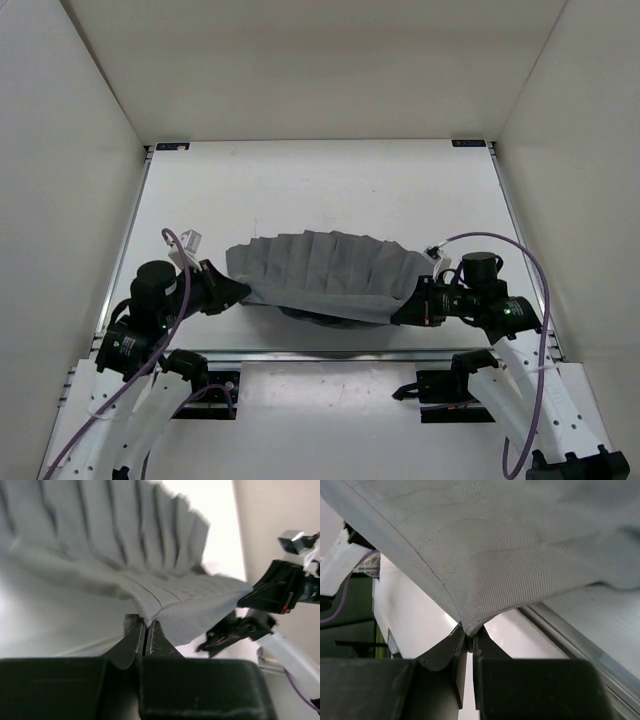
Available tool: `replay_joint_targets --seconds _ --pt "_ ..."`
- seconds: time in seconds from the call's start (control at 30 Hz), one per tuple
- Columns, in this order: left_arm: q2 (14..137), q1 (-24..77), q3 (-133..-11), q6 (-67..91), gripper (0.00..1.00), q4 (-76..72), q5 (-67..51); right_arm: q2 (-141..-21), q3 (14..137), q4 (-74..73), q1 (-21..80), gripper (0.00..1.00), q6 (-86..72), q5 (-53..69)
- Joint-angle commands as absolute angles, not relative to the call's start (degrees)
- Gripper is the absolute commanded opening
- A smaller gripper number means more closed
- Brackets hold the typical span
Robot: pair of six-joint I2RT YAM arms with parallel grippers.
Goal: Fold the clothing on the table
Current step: Fold the skirt
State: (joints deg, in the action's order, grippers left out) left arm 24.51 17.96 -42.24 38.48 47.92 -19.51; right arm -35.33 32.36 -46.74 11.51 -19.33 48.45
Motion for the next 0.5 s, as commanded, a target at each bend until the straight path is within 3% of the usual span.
replay_joint_targets --seconds 0.0,0.2,0.47 --pt "28.37 18.10 -46.05 39.99 0.00 44.93 -19.51 -38.31 40.93 -46.67 12.22 0.00 -18.81 47.82" --pt "37.52 13.73 -39.12 38.32 0.01 32.11 -21.87 -50.78 41.06 -33.61 5.20 0.00 -22.92 60.61" --pt "52.18 9.14 -38.66 37.26 0.03 21.02 -20.65 -61.16 31.65 9.17 -2.99 0.00 -49.70 73.56"
